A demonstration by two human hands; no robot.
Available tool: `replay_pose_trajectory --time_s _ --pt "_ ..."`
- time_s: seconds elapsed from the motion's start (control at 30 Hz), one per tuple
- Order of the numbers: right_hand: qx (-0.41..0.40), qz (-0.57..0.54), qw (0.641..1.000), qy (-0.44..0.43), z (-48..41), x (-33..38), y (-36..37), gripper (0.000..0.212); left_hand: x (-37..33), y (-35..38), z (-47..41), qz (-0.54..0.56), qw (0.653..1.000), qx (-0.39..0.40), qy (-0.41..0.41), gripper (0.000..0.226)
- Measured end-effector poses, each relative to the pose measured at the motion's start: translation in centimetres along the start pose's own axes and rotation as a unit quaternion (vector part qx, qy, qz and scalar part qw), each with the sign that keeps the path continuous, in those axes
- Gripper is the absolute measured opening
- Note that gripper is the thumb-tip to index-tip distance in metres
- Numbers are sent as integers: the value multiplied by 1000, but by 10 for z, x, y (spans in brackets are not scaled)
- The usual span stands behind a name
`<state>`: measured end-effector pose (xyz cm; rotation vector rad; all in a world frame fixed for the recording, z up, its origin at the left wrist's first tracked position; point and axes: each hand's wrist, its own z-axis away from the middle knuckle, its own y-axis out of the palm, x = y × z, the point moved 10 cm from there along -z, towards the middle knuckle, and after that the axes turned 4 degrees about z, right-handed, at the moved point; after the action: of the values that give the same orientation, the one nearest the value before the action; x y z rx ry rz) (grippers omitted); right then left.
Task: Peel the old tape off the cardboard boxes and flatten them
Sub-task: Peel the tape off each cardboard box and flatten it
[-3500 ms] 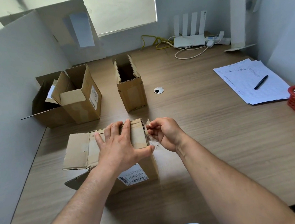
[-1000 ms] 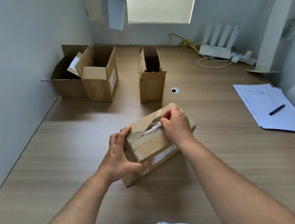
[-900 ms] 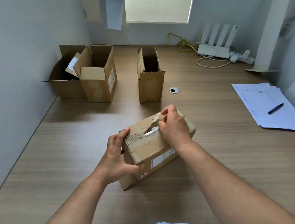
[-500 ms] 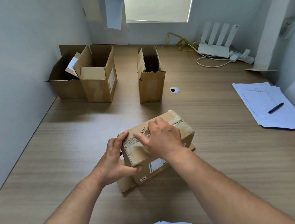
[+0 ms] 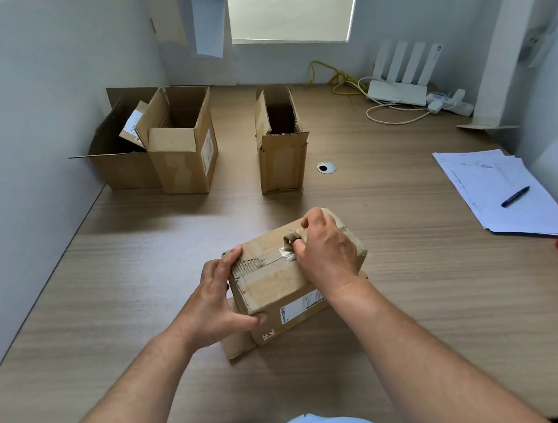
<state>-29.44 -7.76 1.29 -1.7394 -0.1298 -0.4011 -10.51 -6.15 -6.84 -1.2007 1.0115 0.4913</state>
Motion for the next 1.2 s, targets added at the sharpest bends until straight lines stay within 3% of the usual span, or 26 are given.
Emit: replay_pose_trajectory --time_s 0.1,0.23,0.33,0.57,0.73,0.8,0.87,1.0,1.2 --pt "14 1 999 -42 2 4 1 16 -1 0 0 -2 1000 5 -7 113" --pt "54 12 995 -85 4 8 2 41 -10 -4 -2 -59 998 12 -13 118" --pt "44 77 989 -120 8 18 4 49 -20 -8 -7 -166 986 19 -20 127" --pt "-15 70 987 -146 14 31 1 20 -45 11 -30 -349 935 45 -56 148" --pt "-2 -7 1000 -7 -1 -12 -4 23 -59 24 -41 -353 935 21 -29 130" --pt "-6 -37 998 42 -4 -27 -8 33 -59 22 -40 -349 937 12 -21 126" --pt "-16 -35 999 30 -3 -26 -10 35 -59 21 -40 -349 937 6 -17 125" --pt "-25 48 997 -58 7 -9 -6 18 -57 22 -41 -347 937 8 -20 124" --pt "-1 92 991 -98 10 10 1 47 -57 21 -43 -340 940 -8 -16 131"
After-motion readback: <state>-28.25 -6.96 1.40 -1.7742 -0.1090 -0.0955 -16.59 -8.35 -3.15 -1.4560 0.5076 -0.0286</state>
